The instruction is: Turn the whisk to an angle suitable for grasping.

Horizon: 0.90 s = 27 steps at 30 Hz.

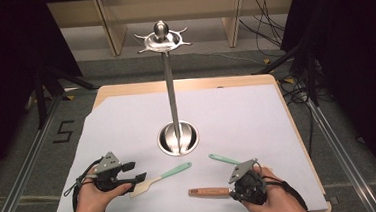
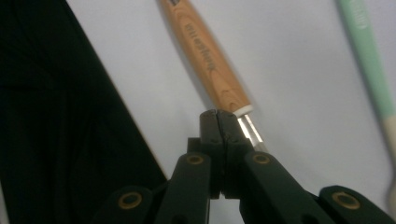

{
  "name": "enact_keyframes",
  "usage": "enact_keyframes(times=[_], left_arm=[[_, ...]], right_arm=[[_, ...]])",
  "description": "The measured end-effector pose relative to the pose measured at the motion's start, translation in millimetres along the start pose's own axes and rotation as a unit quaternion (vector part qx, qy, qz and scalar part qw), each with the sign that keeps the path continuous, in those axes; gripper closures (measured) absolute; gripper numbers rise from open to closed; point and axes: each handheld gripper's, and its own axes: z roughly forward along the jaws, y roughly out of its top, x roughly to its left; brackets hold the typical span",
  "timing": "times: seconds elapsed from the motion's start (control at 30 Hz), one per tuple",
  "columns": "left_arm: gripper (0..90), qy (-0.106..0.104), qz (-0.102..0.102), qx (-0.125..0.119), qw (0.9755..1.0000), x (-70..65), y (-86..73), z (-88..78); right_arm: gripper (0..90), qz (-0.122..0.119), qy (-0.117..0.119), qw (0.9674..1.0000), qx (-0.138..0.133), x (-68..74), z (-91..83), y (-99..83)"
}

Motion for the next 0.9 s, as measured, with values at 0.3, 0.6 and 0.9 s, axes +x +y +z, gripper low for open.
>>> enact_keyframes(times=[0.3,0.6,0.9], left_arm=[[39.2,0.0,-0.001,0.002,1.0,0.4,2.1,-0.2],[39.3,0.01,0.001,0.006,0.9999,3.3,0.2,-2.7],[39.4,0.011,0.001,0.003,0.9999,3.0,-0.1,-1.1]], right_arm=[[90.0,-0.009,0.032,0.9987,0.037,14.9,26.8,25.9],[90.0,-0.021,0.028,0.9966,0.075,20.5,54.6,50.6],[90.0,-0.003,0.023,0.9973,0.07,16.2,58.0,58.9]])
